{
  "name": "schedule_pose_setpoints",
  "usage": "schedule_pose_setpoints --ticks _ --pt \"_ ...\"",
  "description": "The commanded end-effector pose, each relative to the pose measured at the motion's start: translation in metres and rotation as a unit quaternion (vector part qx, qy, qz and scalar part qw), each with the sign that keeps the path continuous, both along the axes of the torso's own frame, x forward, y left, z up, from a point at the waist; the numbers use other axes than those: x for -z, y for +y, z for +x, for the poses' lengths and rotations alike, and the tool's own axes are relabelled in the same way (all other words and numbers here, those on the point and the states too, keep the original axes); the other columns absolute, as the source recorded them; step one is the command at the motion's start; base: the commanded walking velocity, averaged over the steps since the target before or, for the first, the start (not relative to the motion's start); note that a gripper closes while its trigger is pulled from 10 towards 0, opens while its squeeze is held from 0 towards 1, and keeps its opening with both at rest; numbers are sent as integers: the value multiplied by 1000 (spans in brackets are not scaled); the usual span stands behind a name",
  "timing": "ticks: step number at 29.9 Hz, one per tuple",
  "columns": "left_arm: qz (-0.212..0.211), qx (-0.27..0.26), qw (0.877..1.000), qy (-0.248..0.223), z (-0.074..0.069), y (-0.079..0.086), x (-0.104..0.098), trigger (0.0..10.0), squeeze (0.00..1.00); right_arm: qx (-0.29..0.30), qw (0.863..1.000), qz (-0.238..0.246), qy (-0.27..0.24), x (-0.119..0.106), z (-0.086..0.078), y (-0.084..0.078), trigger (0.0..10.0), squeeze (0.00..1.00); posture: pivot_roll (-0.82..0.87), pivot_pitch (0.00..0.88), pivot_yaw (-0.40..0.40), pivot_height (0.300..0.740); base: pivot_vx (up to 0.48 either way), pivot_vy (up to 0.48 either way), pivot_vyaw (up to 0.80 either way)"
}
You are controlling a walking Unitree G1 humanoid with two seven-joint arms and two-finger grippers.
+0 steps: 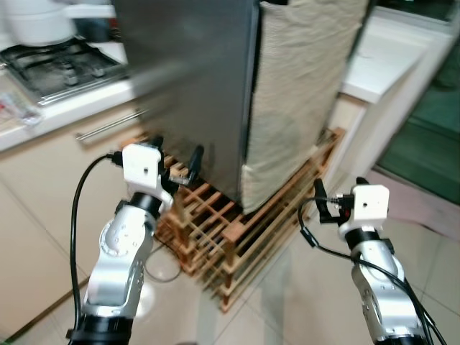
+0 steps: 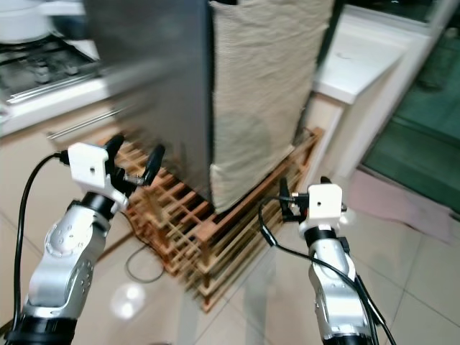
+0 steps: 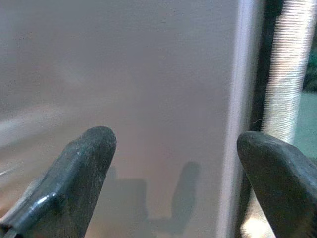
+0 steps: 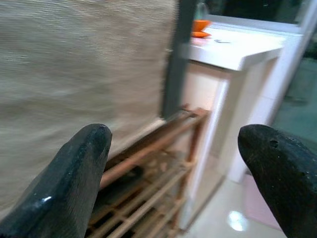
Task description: Restocking fridge
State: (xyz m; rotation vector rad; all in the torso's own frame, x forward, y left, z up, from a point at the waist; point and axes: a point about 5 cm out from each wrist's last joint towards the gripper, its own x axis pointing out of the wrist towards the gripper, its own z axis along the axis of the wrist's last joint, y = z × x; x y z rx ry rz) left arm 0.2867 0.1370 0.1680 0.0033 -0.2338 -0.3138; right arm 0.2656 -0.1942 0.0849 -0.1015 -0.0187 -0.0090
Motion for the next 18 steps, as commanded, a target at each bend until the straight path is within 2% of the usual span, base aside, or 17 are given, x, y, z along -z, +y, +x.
schedule_pose_setpoints --ticks 1,3,5,11,13,18 --pt "6 7 1000 -1 1 1 -6 10000 0 3 1000 0 -5 -2 -1 -2 10000 0 -35 0 -36 740 0 0 0" --pt "5 12 1000 3 3 2 -8 10000 0 2 1000 1 -6 -2 -2 -1 10000 0 -35 0 -36 740 0 0 0" --pt "11 41 999 5 6 2 -14 10000 0 1 1000 1 -6 -2 -3 -1 10000 0 -40 0 -36 740 0 0 0" --pt "16 85 996 0 12 -1 -28 10000 0 3 1000 -2 -4 -1 -4 -2 10000 0 -50 0 -36 740 0 0 0" --pt "18 126 992 8 18 -14 -33 10000 0 5 1000 -3 -4 -2 -3 -2 10000 0 -53 0 -35 740 0 0 0" --pt "19 136 990 13 21 -19 -32 10000 0 5 1000 -3 -4 -2 -3 -2 10000 0 -60 0 -34 740 0 0 0"
